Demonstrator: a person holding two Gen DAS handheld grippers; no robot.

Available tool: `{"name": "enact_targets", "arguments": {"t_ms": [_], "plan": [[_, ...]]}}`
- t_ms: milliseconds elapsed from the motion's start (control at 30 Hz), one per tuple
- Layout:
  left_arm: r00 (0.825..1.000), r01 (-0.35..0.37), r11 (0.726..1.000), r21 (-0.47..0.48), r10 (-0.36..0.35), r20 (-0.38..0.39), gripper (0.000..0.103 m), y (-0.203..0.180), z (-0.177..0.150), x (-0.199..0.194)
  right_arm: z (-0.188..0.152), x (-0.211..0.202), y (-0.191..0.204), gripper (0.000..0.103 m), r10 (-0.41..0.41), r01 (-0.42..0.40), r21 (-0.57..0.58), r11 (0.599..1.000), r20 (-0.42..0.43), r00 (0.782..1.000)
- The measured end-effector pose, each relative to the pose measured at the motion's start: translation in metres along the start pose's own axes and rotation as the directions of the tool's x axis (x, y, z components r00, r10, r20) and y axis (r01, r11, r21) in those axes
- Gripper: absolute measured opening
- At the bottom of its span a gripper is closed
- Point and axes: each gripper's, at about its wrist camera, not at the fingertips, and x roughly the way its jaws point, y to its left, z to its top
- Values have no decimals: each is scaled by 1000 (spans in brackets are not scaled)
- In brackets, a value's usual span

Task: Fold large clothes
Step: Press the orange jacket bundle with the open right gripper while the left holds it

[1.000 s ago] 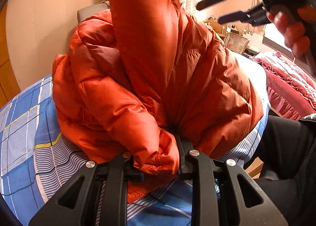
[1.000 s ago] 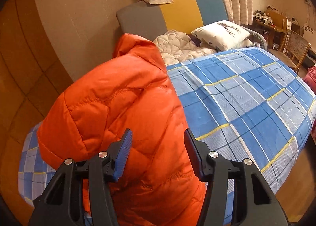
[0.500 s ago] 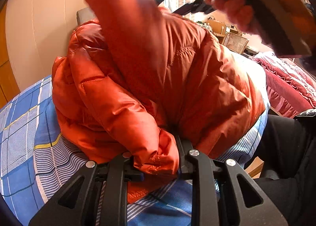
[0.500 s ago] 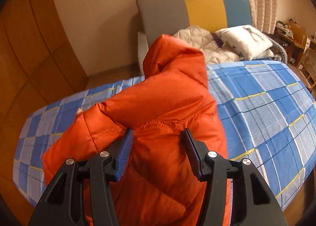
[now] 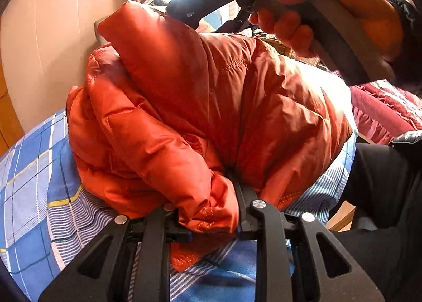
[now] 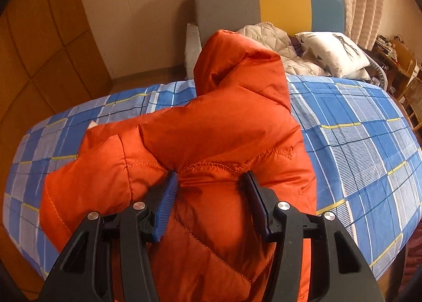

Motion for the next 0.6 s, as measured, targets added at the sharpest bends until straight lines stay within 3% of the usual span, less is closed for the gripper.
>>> {"name": "enact_targets", "arguments": {"t_ms": [200,600], "plan": [[999,-43,995,87,44,-4,21,-9,3,0,0,4,-1,53,4,-4,-25,1000,-9,1000],[999,-40,995,90,39,7,21,-10,1,-1,2,24,9,53,-30,26,-58,998,-73,997]]}}
